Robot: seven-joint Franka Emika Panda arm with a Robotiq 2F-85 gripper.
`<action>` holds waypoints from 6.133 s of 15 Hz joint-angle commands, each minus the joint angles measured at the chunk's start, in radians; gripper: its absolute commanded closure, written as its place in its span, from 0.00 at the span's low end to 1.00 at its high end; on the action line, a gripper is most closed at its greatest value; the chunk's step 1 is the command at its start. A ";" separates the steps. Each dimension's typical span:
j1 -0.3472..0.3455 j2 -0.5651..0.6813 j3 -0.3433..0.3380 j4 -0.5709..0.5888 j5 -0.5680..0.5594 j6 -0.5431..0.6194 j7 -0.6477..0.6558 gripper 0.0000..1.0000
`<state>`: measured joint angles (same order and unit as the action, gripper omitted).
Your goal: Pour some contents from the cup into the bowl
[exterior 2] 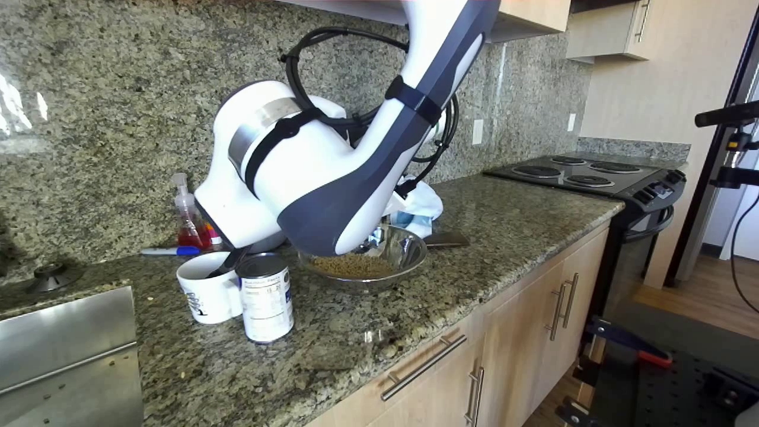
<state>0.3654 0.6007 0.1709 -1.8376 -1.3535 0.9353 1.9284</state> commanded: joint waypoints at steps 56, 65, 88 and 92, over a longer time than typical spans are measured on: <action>-0.143 -0.222 -0.137 0.063 1.109 1.465 0.046 0.99; -0.136 -0.165 -0.140 0.075 1.135 1.451 -0.026 0.99; -0.114 -0.077 -0.149 0.099 1.169 1.410 -0.094 0.34; -0.121 -0.100 -0.157 0.101 1.169 1.396 -0.097 0.04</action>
<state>0.2381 0.5197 0.0319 -1.7566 -0.2144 2.3747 1.8630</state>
